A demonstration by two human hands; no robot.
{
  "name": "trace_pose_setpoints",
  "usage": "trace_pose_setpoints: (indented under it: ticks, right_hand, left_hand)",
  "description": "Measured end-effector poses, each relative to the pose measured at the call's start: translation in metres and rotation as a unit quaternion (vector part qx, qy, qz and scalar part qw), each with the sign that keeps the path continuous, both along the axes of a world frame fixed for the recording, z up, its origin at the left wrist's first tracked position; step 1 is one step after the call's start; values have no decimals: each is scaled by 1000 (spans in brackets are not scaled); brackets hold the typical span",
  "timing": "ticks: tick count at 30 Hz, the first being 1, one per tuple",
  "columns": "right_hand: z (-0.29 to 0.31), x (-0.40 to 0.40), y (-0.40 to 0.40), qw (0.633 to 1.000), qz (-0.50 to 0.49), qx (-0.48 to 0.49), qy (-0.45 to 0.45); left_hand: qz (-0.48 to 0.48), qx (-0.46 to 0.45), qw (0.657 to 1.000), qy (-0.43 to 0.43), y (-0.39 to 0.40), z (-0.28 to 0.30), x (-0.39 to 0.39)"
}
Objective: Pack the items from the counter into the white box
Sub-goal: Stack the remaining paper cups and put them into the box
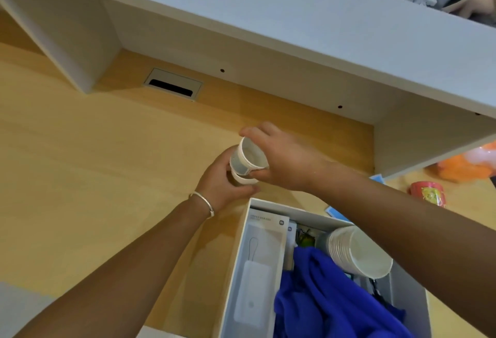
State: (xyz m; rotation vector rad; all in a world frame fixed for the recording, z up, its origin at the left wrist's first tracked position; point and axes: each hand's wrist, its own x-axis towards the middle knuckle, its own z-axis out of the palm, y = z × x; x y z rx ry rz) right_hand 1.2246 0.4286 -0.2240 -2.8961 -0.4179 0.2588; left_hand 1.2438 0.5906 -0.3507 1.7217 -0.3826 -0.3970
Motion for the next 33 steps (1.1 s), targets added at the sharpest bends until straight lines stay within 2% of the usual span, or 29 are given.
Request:
trace_pose_setpoints:
  ticks: [7,15,22,28,30,33]
  right_hand:
    - [-9,-1,-5,995,16,-92,25]
    - [-34,0,-3,996,21,-86,32]
    - [-48,1,-5,997,8,-40,68]
    - [-30,4,-1,987,-10,-84,135]
    - [-13,2,-1,989,-42,-33,139]
    - [20,-16,-13,988,-93,107,65]
  left_hand:
    - [-20,4,999,-40,-1,-1,1]
    - [-28,-7,998,-48,-2,-6,1]
    - [-20,7,999,-35,1,-13,3]
    - [-37,7,999,-8,1,2,3]
    - [-40,4,999,-27,3,22,4]
    - [-46,1,996,-74,1,70,9]
